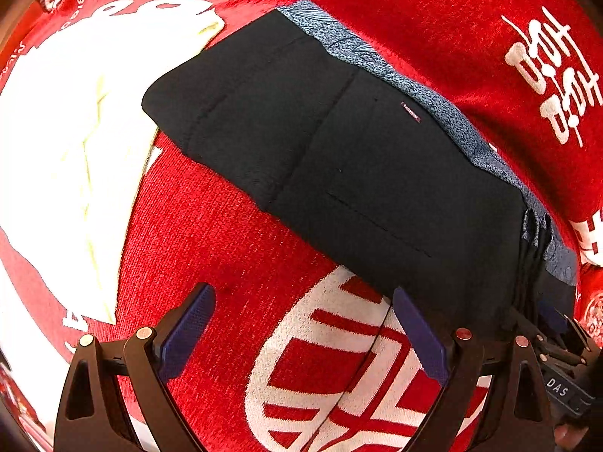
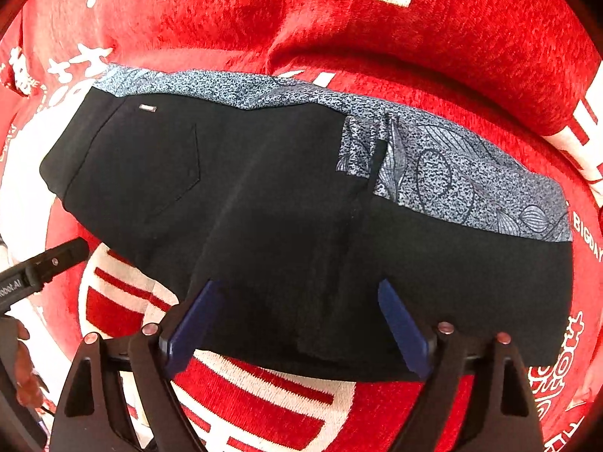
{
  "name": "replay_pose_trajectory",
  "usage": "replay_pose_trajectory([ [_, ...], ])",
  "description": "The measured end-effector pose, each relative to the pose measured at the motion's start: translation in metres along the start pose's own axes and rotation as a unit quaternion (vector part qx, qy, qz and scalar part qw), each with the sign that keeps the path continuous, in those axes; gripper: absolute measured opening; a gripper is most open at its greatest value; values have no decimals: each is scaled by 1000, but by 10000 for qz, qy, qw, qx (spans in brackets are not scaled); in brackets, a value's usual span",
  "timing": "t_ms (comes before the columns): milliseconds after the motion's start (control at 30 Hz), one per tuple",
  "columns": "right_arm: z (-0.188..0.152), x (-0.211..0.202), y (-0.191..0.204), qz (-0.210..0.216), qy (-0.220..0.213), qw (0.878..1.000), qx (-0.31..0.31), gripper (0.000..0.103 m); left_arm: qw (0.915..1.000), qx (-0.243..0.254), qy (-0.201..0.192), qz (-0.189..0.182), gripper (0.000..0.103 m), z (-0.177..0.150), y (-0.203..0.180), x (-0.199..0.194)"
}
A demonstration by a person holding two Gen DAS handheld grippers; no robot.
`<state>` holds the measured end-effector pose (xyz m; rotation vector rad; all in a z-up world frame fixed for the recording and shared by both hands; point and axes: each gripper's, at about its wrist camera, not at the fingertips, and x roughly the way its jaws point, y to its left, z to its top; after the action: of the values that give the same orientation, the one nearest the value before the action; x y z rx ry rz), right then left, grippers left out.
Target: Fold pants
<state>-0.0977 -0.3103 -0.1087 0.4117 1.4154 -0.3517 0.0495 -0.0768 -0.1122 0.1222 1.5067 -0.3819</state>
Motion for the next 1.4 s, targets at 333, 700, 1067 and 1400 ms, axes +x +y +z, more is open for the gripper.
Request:
replay_pose_trajectory([
  [333,4,-14,21,-99,-110,9998,-145,90,10000,-8,-75,22,96,19,20,1],
  [700,3,18,35,918,321,9952,124,72,9916,-710,-475,-976,96,47,77,-10],
  [1067,-5,19,47,793,286,9958,-348,76,9667,-1051,-657,-2238,96,64,88,14],
  [1400,-3,21,58,826,276,9957,-318,78,9552,-1286,-833,-2531,96,78,78,9],
])
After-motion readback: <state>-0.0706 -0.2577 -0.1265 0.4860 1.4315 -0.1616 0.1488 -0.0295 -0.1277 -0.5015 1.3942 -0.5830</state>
